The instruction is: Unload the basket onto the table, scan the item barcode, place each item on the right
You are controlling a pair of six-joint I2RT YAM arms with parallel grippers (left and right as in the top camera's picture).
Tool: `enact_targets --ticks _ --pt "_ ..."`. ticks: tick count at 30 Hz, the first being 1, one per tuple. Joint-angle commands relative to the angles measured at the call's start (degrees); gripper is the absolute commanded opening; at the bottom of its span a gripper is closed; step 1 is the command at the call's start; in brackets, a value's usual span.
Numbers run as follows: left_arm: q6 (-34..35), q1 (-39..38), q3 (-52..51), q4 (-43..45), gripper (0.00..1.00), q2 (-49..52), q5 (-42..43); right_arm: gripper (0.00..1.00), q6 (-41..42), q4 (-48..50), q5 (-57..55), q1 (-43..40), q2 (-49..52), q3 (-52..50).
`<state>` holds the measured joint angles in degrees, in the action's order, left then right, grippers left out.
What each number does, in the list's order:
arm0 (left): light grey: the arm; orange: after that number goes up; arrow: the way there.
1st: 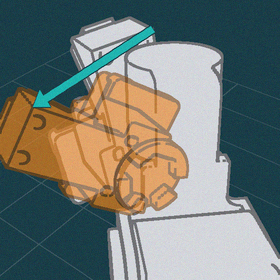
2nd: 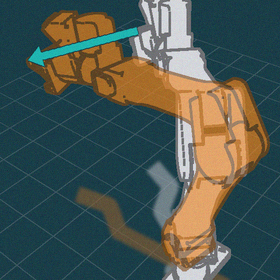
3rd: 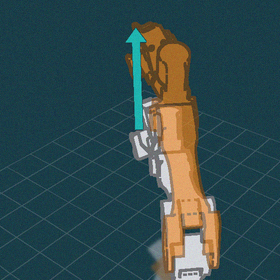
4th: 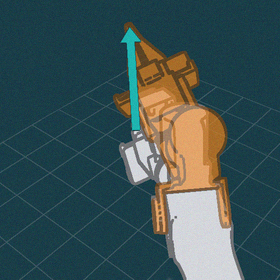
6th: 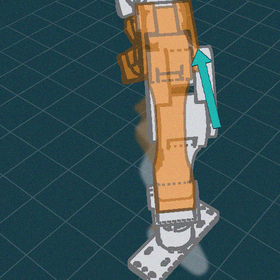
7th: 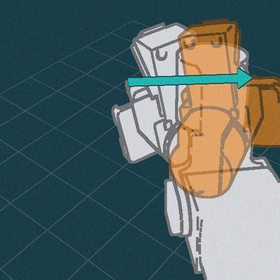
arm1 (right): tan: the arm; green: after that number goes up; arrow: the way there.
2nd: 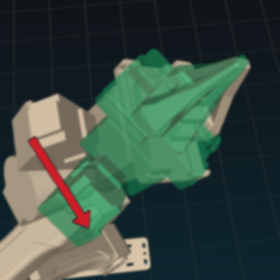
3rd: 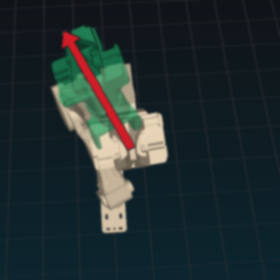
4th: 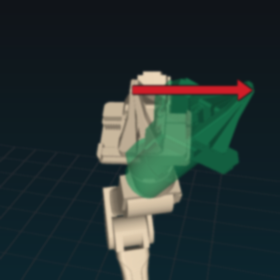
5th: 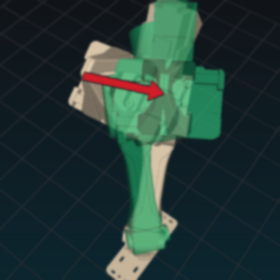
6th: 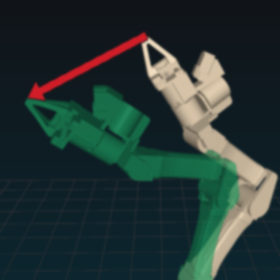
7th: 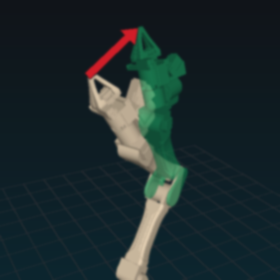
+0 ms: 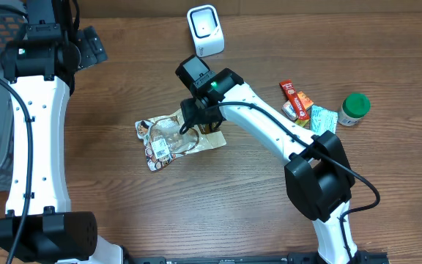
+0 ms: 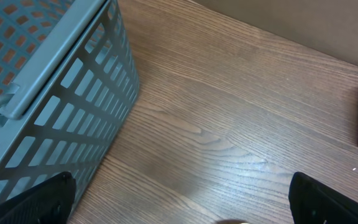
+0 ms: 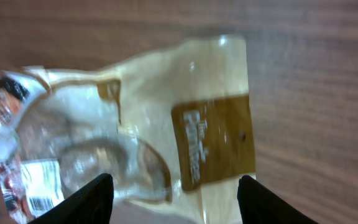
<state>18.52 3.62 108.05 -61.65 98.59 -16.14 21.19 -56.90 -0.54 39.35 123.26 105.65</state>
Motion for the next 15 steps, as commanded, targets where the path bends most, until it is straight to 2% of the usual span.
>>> enact_targets --ticks 1,8,15 --pt "0.8 -0.3 0.4 0.1 1.0 0.5 -0.8 0.65 1.4 1.9 -2.1 -0.5 -0.8 1.2" --pt "0.8 -0.3 0.4 0.1 1.0 0.5 -0.8 0.7 1.6 1.8 -1.9 -0.2 1.6 -0.9" --pt "0.8 -0.3 0.4 0.2 1.0 0.5 -0.8 0.74 5.6 4.6 -0.6 1.5 5.3 -4.8"
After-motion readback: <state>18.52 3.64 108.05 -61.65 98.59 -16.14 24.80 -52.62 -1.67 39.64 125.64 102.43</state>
